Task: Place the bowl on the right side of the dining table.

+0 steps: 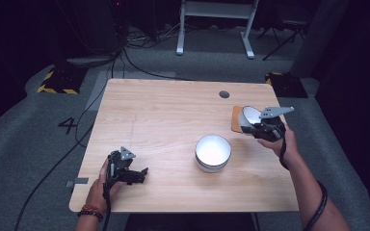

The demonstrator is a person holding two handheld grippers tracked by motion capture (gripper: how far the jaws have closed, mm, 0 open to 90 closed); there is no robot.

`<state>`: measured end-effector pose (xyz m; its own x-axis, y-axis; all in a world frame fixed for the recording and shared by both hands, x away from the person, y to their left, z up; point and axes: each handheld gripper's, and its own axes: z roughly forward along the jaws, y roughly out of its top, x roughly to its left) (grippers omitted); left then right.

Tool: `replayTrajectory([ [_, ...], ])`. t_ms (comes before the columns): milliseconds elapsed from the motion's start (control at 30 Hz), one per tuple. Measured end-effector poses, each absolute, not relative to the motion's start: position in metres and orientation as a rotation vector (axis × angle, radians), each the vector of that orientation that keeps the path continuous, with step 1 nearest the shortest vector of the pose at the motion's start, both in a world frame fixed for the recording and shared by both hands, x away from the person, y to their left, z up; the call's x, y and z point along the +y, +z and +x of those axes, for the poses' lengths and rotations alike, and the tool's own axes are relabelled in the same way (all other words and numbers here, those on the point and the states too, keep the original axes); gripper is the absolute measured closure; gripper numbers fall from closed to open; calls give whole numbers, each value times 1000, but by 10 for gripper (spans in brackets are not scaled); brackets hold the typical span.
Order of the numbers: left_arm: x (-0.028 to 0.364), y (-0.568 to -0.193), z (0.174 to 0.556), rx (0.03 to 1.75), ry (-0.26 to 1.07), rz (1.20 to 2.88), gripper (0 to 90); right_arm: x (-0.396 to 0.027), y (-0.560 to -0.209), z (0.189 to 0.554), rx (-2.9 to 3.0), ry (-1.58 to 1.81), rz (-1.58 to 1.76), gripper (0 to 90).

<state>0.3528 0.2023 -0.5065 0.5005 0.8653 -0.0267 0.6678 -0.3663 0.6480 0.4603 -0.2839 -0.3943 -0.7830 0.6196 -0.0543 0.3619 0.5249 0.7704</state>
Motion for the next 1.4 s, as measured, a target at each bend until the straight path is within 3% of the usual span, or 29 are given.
replayTrajectory([
  [1400, 202, -507, 353, 1252, 429, 2145, 0, -286, -433, 543, 2429, 833, 1020, 820],
])
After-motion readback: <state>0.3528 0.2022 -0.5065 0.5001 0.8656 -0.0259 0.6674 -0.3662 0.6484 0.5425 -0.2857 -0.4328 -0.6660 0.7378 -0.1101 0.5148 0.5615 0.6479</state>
